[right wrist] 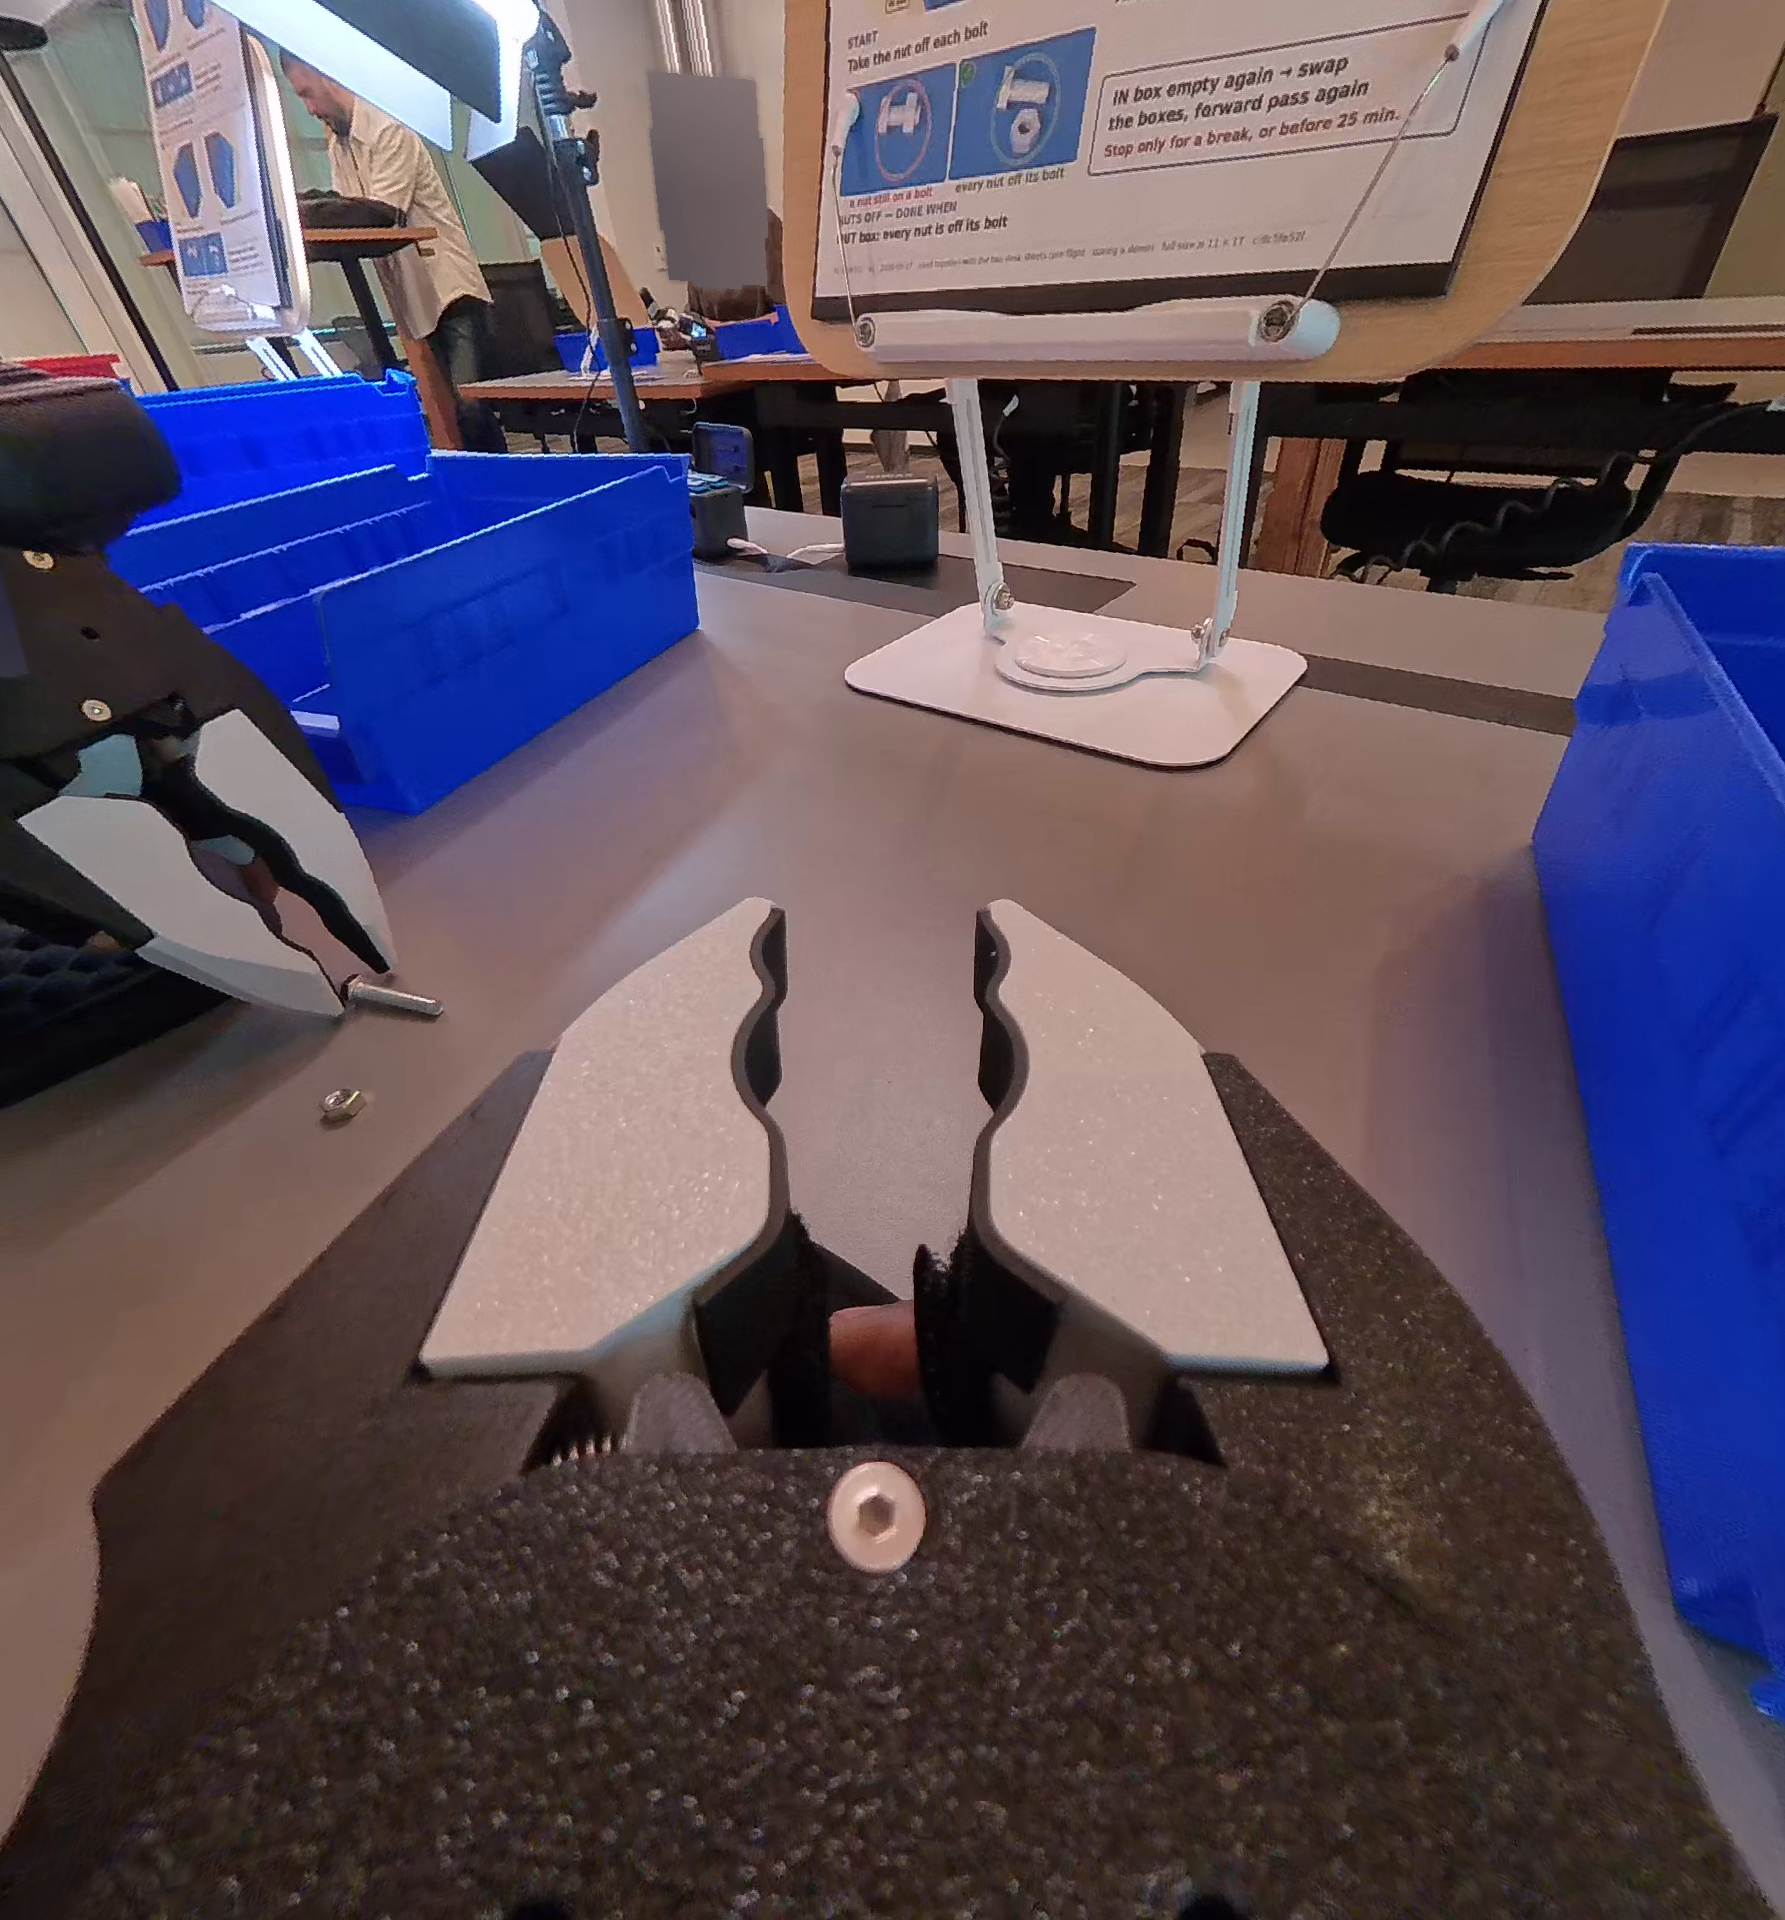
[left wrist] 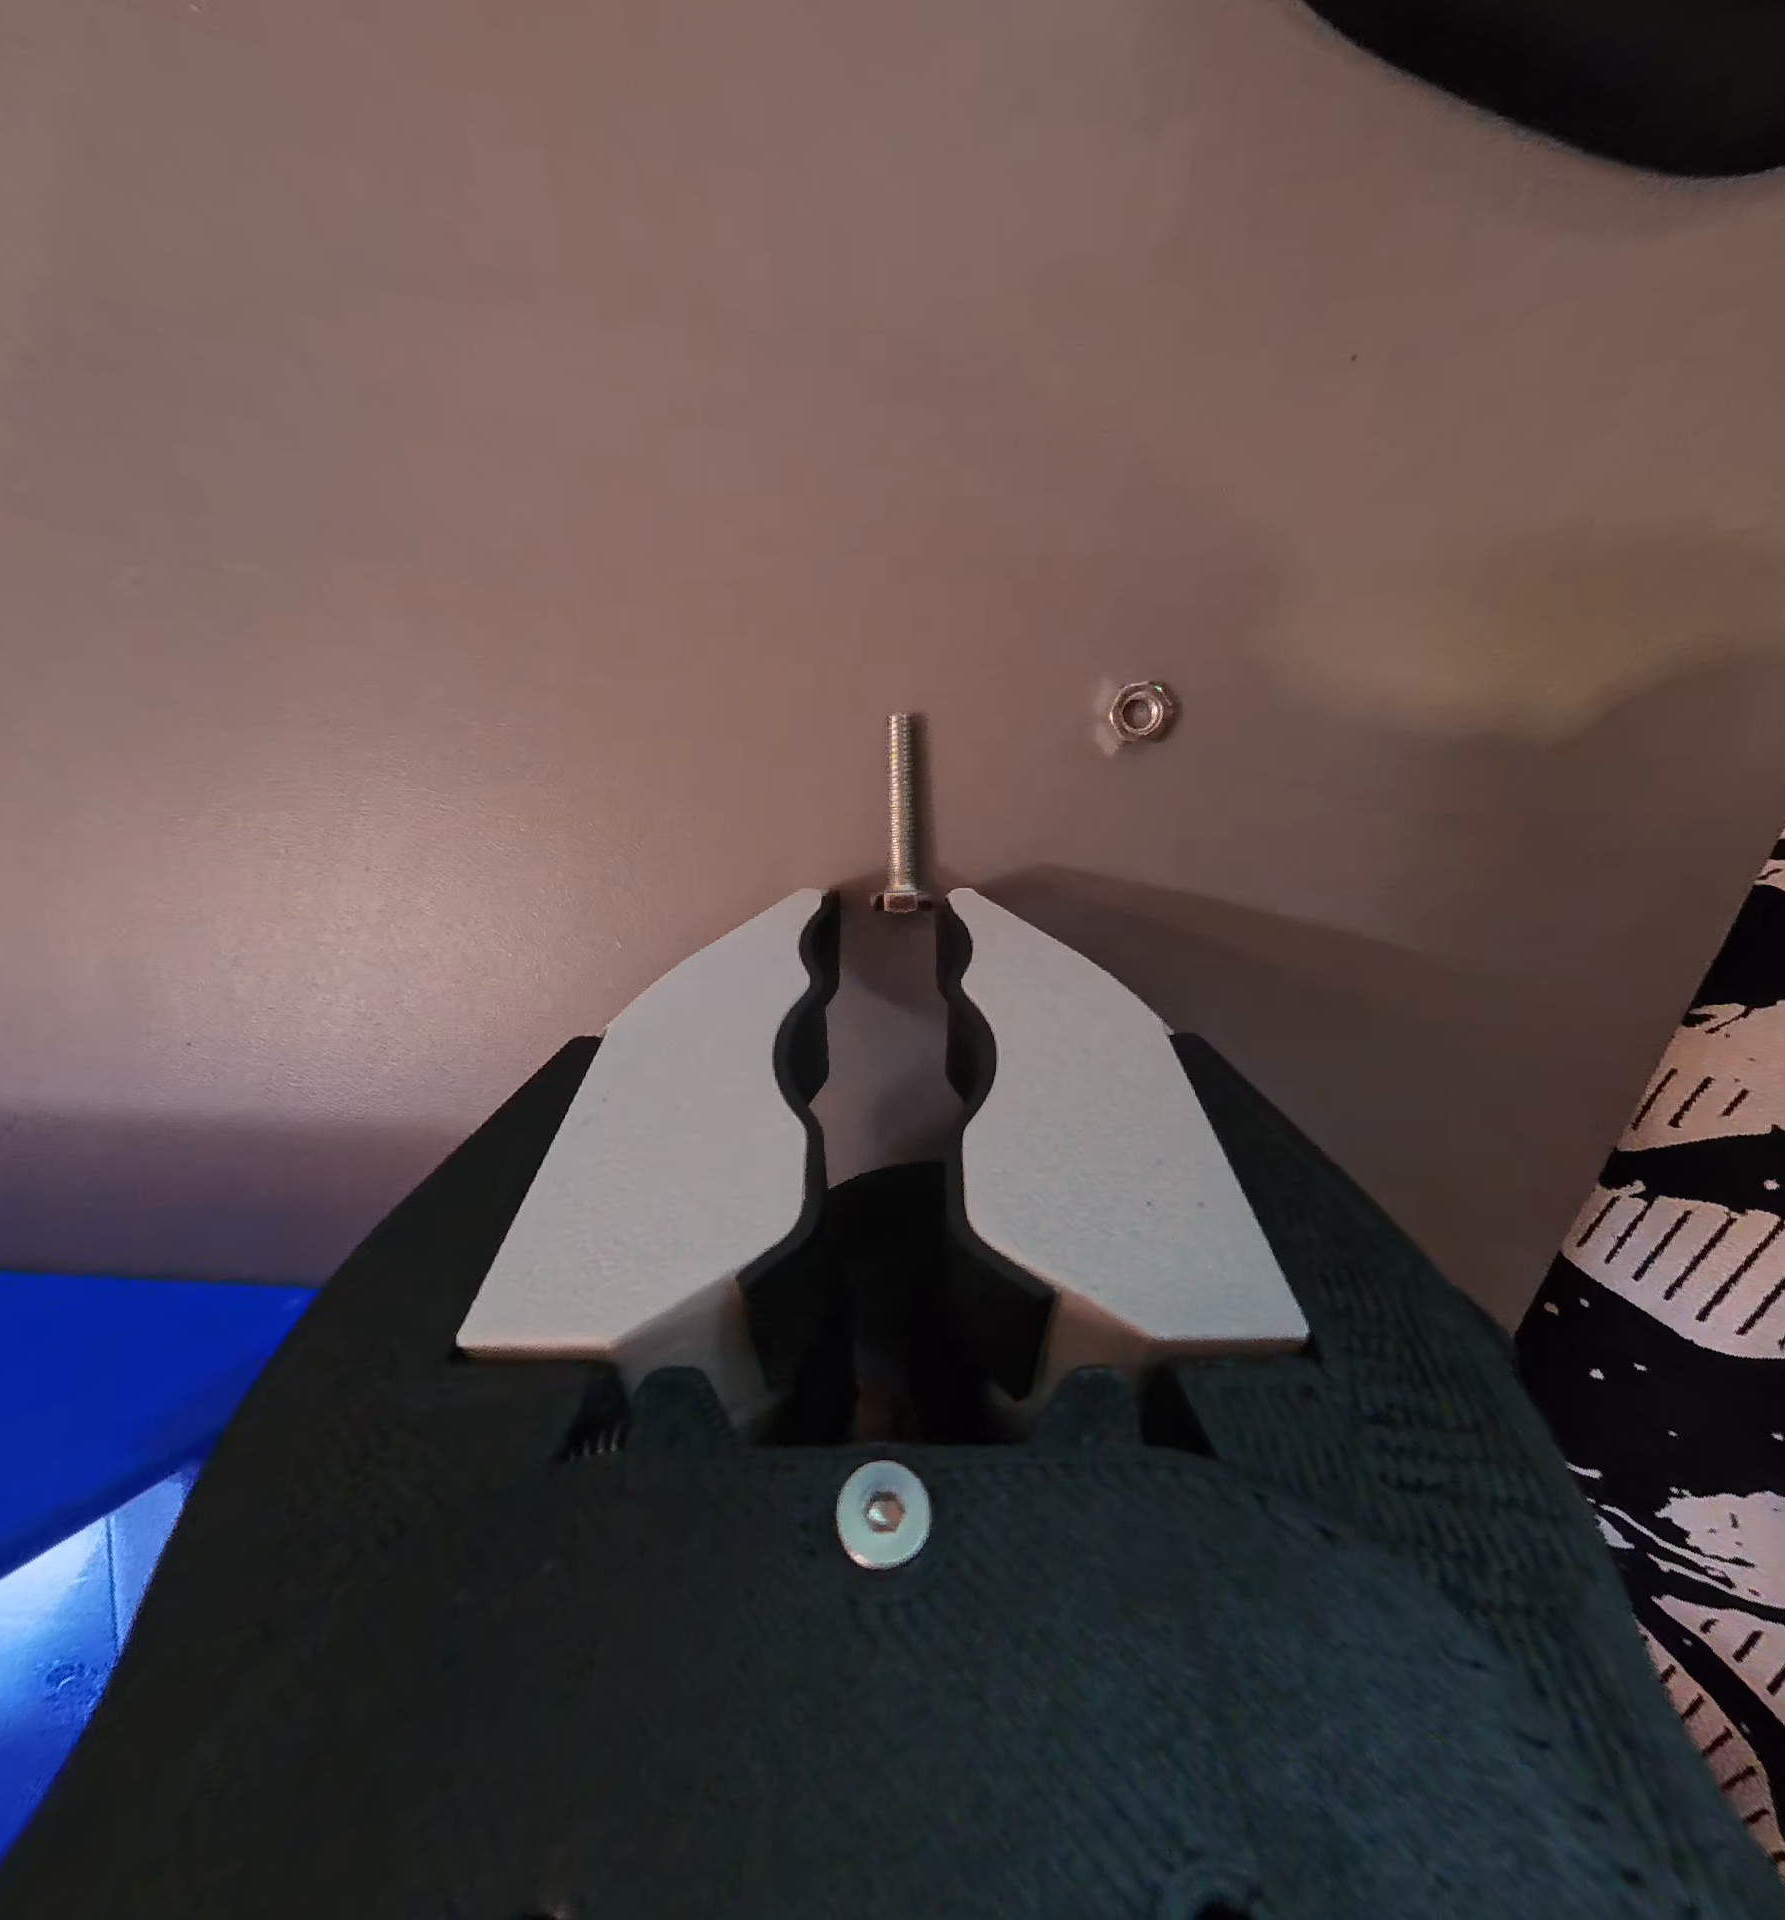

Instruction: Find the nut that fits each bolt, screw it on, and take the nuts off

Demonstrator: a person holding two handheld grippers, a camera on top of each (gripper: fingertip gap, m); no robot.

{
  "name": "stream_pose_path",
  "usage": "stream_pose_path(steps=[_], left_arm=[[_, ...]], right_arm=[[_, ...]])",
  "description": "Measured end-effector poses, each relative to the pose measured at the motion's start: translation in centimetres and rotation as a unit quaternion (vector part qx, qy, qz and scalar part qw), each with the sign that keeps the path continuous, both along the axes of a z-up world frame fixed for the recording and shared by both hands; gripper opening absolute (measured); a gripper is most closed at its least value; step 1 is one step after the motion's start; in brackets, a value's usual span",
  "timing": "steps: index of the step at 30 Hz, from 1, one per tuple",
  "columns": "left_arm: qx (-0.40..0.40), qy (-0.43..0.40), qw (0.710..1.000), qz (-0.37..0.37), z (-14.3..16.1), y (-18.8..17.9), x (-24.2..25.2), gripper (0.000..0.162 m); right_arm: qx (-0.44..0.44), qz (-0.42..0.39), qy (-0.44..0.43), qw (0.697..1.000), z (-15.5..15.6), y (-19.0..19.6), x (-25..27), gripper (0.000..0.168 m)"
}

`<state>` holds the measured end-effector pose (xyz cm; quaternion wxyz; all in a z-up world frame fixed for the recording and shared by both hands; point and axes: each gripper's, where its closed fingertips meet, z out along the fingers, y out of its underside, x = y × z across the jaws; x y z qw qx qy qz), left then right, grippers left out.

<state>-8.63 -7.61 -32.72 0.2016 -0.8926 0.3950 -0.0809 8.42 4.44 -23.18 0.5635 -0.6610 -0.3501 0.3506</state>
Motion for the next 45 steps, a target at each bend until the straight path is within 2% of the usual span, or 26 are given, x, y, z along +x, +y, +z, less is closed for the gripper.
stream_pose_path(steps=[9,12,16,20,23,25,27,32,41,45], left_arm=[[0.007,-0.003,1.000,-0.005,0.0,0.0,0.2,0.011],[0.041,-0.021,0.999,0.009,0.5,0.7,-0.2,0.011],[0.133,-0.106,0.985,0.037,3.8,2.5,0.2,0.011],[0.260,-0.281,0.923,0.041,9.4,3.7,2.2,0.011],[0.328,-0.415,0.849,0.010,13.1,2.9,3.9,0.011],[0.353,-0.460,0.815,-0.013,14.2,2.1,4.7,0.011],[0.356,-0.482,0.800,-0.038,14.4,1.4,5.5,0.011],[0.356,-0.470,0.805,-0.061,13.5,0.7,6.3,0.011],[0.338,-0.465,0.815,-0.073,12.6,0.3,6.7,0.011],[0.335,-0.454,0.822,-0.077,12.2,0.3,6.9,0.011]], right_arm=[[0.001,-0.001,-0.003,1.000,-0.1,0.0,0.0,0.035],[-0.001,0.000,-0.002,1.000,0.0,0.0,0.0,0.035],[0.001,0.004,0.000,1.000,0.1,-0.1,-0.1,0.035],[0.015,0.036,0.033,0.999,1.7,-1.4,-1.1,0.031],[0.004,0.106,0.098,0.990,3.9,-4.0,-3.1,0.031],[0.004,0.154,0.132,0.979,5.5,-5.9,-4.5,0.030],[0.009,0.198,0.153,0.968,6.7,-7.8,-5.8,0.028],[0.016,0.258,0.129,0.957,6.9,-10.8,-8.7,0.022],[-0.001,0.277,0.091,0.956,5.4,-11.2,-10.7,0.017],[0.003,0.282,0.083,0.956,5.0,-11.4,-11.1,0.006]])
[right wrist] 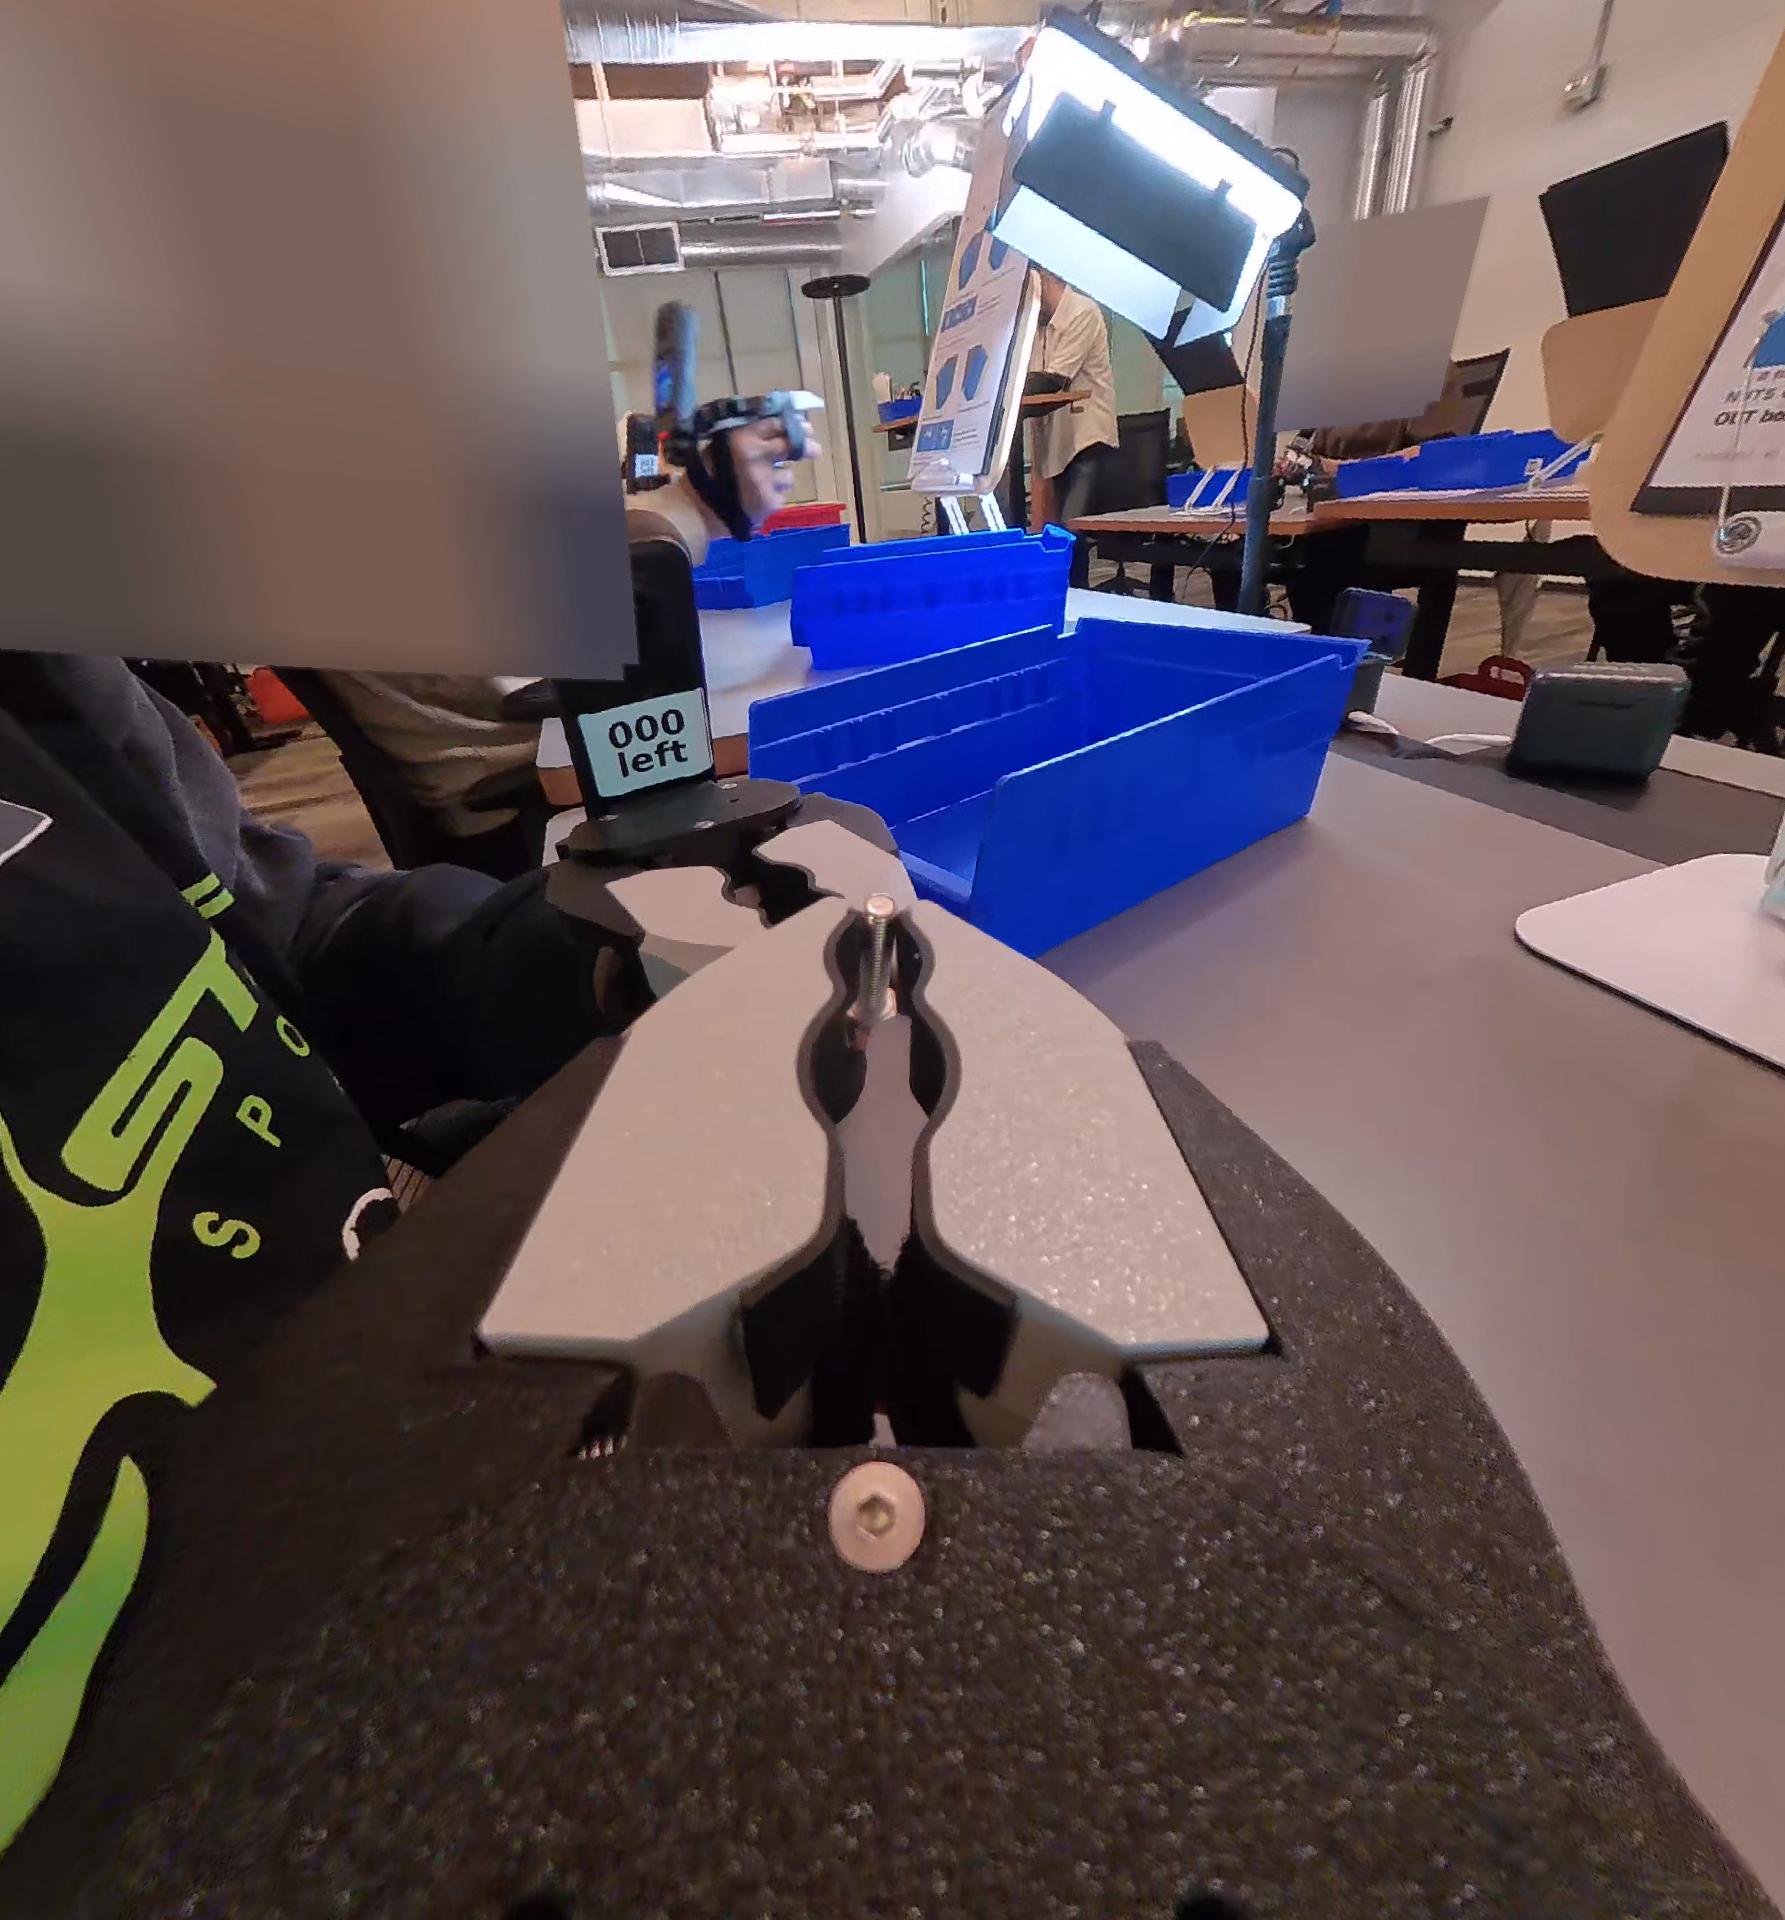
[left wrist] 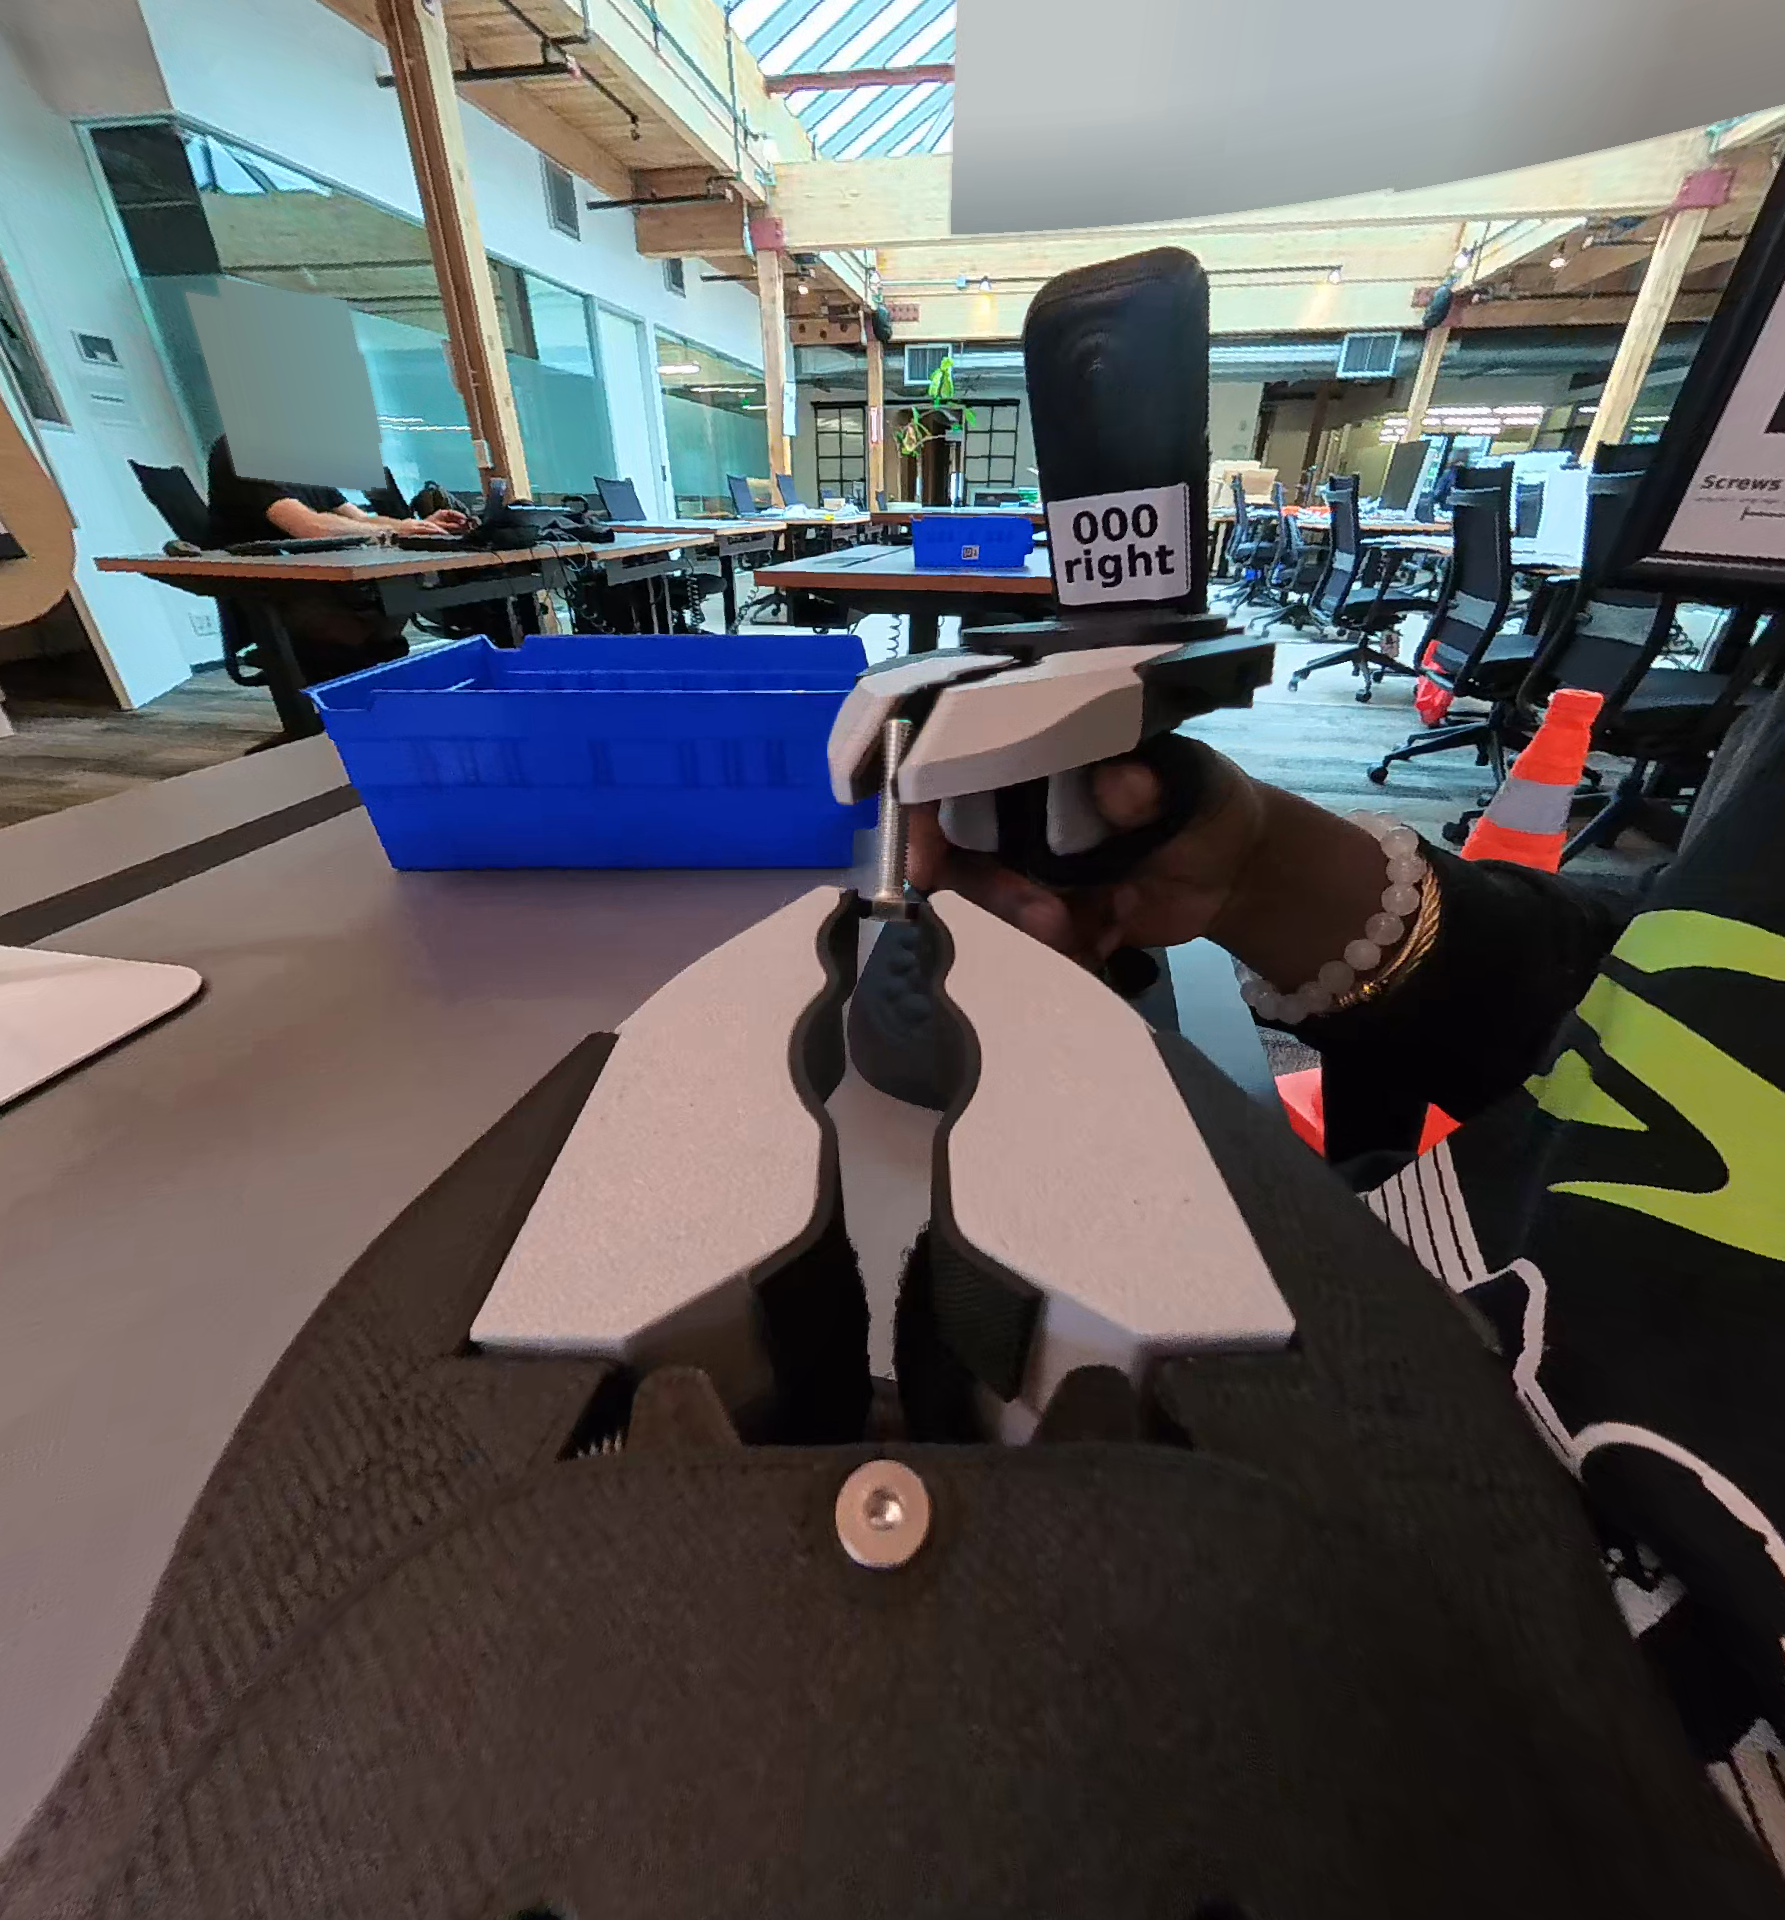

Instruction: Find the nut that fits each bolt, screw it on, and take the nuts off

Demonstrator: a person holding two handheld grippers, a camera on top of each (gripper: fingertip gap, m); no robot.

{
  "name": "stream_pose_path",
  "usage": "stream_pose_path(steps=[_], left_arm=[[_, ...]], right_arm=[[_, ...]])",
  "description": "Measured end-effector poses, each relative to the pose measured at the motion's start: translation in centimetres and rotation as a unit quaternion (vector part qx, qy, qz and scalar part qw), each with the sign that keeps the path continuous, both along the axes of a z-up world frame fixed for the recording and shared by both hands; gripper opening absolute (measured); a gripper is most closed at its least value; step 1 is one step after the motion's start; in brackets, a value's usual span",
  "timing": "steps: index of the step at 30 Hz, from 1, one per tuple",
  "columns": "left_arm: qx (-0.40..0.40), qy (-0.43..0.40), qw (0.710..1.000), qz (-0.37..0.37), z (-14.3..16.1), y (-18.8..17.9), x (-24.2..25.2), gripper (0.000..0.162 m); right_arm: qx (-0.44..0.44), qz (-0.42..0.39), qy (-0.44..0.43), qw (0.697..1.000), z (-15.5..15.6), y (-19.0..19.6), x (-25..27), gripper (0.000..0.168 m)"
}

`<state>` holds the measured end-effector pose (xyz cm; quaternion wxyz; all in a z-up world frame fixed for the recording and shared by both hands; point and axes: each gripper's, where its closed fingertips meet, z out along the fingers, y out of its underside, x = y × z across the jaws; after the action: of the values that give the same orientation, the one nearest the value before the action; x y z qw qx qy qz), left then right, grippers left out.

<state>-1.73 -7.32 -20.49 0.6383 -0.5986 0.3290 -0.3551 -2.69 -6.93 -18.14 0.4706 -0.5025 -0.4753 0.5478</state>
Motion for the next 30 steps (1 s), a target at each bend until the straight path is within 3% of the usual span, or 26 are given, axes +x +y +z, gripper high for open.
stream_pose_path(steps=[12,30], left_arm=[[0.010,0.128,0.981,0.142,-2.3,2.1,-0.5,0.026],[0.005,0.120,0.981,0.154,-2.3,2.3,-0.7,0.015]], right_arm=[[0.050,-0.087,-0.035,0.994,-0.3,0.6,-0.8,0.006],[0.054,-0.098,-0.054,0.992,-1.0,0.4,-1.4,0.005]])
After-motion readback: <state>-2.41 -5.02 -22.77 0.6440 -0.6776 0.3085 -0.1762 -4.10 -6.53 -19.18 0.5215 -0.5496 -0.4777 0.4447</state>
